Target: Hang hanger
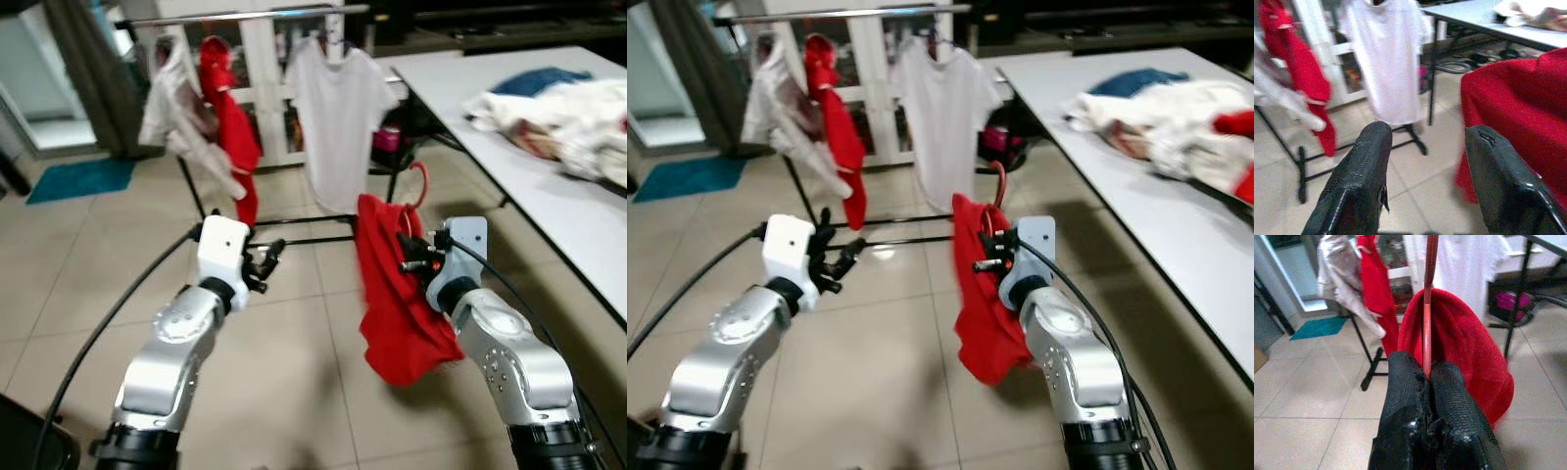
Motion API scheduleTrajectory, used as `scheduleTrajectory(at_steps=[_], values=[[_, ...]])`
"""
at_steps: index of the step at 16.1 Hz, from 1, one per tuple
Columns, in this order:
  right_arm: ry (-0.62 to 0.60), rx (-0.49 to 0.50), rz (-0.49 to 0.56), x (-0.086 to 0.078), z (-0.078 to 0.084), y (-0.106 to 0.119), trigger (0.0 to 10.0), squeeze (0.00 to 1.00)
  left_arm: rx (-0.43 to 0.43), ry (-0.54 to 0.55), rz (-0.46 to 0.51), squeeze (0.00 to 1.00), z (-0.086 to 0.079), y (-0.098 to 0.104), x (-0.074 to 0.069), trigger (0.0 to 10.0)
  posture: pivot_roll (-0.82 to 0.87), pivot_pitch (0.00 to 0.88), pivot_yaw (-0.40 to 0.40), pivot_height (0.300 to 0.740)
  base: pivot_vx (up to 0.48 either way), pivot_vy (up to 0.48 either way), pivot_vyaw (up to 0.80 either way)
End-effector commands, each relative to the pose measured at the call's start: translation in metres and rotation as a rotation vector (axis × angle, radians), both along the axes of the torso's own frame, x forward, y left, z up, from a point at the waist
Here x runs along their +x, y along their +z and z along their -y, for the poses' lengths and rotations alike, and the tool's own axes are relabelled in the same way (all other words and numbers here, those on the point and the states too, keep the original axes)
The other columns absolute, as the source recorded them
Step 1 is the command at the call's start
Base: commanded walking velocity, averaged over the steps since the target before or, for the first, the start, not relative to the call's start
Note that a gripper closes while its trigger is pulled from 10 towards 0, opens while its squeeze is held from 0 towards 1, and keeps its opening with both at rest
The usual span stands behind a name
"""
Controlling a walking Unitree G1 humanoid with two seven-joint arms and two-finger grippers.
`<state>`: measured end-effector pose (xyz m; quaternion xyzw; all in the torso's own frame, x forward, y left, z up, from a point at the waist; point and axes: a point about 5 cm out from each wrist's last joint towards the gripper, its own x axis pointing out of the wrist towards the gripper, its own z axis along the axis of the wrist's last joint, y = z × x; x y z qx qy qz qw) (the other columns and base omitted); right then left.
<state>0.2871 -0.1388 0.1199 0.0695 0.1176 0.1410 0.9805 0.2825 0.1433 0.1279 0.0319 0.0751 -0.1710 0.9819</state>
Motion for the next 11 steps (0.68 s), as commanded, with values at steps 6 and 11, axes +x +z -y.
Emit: scheduleTrajectory(at_steps=[6, 11], values=[[0.148, 0.050, 0.085, 0.012, -0.028, 0.030, 10.0, 0.00, -0.115, -0.183, -0.060, 1.00, 0.017, -0.008, -0.004, 10.0, -0.10, 0.000, 0.024, 0.740, 0.051, 0.000, 0.00], [0.276, 0.018, 0.136, 0.017, -0.049, 0.049, 10.0, 0.00, -0.426, -0.357, -0.137, 1.00, 0.038, 0.007, 0.015, 10.0, -0.11, 0.000, 0.002, 0.740, 0.000, 0.000, 0.00]])
